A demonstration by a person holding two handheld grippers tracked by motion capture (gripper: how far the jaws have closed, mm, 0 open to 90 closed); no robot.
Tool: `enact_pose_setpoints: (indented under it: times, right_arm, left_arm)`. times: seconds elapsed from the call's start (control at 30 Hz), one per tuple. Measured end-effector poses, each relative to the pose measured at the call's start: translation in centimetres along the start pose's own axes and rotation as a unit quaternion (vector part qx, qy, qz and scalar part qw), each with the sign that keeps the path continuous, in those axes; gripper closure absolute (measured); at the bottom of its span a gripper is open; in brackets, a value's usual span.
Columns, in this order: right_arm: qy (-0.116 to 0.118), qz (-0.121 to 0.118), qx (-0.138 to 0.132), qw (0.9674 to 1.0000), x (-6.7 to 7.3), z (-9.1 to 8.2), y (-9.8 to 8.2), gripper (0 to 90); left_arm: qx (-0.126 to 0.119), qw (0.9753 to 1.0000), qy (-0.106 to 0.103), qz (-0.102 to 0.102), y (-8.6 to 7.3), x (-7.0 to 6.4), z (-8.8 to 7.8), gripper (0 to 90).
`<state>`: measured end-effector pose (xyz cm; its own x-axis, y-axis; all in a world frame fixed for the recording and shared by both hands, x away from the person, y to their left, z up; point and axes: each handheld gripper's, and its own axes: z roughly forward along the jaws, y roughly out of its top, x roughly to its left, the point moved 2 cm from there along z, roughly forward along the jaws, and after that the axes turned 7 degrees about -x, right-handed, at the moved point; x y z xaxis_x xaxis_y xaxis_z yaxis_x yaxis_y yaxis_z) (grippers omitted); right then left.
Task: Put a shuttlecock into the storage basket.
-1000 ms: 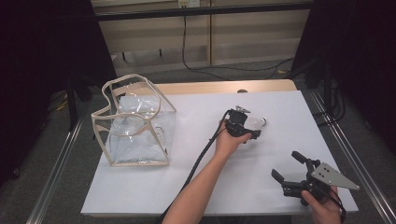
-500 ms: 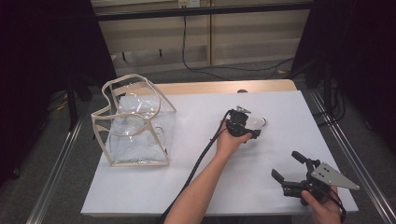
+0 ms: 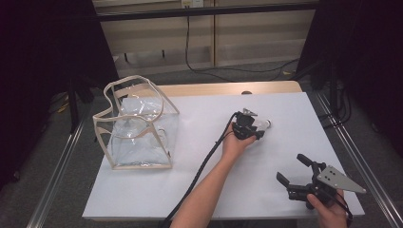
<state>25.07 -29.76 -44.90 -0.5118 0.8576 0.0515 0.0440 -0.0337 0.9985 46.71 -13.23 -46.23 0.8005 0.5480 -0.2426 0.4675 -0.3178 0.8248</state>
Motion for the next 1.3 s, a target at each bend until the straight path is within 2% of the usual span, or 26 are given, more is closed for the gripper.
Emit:
enact_pose_setpoints:
  times: [0.27,0.4,0.43,0.53,0.63,0.7,0.87,0.97,1.03,1.1,1.17,1.23,1.27,1.3]
  right_arm:
    - [0.0,0.001,0.0,1.0,0.0,0.0,0.0,2.4]
    - [0.0,0.001,0.001,1.0,0.0,0.0,0.0,2.4]
    - [0.001,0.001,0.0,1.0,0.0,0.0,0.0,2.4]
    - [0.0,0.0,0.001,1.0,0.0,0.0,0.0,2.4]
    - [0.0,0.0,0.002,1.0,0.0,0.1,-0.1,2.4]
    - [0.0,0.0,0.002,1.0,0.0,0.1,-0.1,2.3]
    - [0.0,-0.003,0.003,1.0,0.1,0.1,-0.1,2.4]
    - [0.0,-0.003,0.004,1.0,0.2,0.2,-0.1,2.4]
    - [0.001,-0.005,0.004,1.0,0.2,0.2,-0.1,2.3]
    - [0.001,-0.005,0.004,1.0,0.2,0.2,-0.1,2.4]
    - [-0.001,-0.003,0.003,1.0,0.1,0.1,-0.1,2.4]
    - [-0.001,-0.002,0.003,1.0,0.0,0.1,-0.1,2.4]
    - [-0.001,-0.003,0.003,1.0,0.0,0.1,0.0,2.3]
    - [0.0,-0.004,0.003,1.0,0.0,0.1,0.0,2.4]
  left_arm:
    - [-0.006,0.9999,0.0,0.014,0.2,0.0,0.0,78.5]
    - [-0.006,0.9999,-0.012,0.004,0.3,-0.1,-0.2,87.4]
    - [-0.003,0.9999,-0.011,0.008,0.3,0.0,-0.4,89.1]
    - [0.003,0.9999,-0.01,-0.004,0.3,0.1,-0.9,90.0]
    - [0.0,0.9999,-0.009,-0.006,0.2,0.3,-1.6,90.0]
    - [-0.003,0.9998,-0.016,-0.013,0.0,0.5,-2.1,90.0]
    - [-0.002,0.9998,-0.013,-0.013,-0.5,0.9,-3.1,90.0]
    - [-0.002,0.9998,-0.015,-0.013,-0.6,1.0,-3.1,90.0]
    - [-0.012,0.9996,-0.018,-0.02,-0.6,0.9,-3.0,89.9]
    - [-0.014,0.9992,-0.031,-0.019,-0.6,0.6,-2.6,83.1]
    - [-0.019,0.9993,-0.029,-0.015,-0.7,0.3,-2.2,74.0]
    - [-0.022,0.9993,-0.021,-0.02,-0.7,0.2,-1.8,67.0]
    - [-0.023,0.9992,-0.024,-0.02,-0.7,0.2,-1.6,63.2]
    - [-0.018,0.9994,-0.025,-0.019,-0.7,0.1,-1.4,63.7]
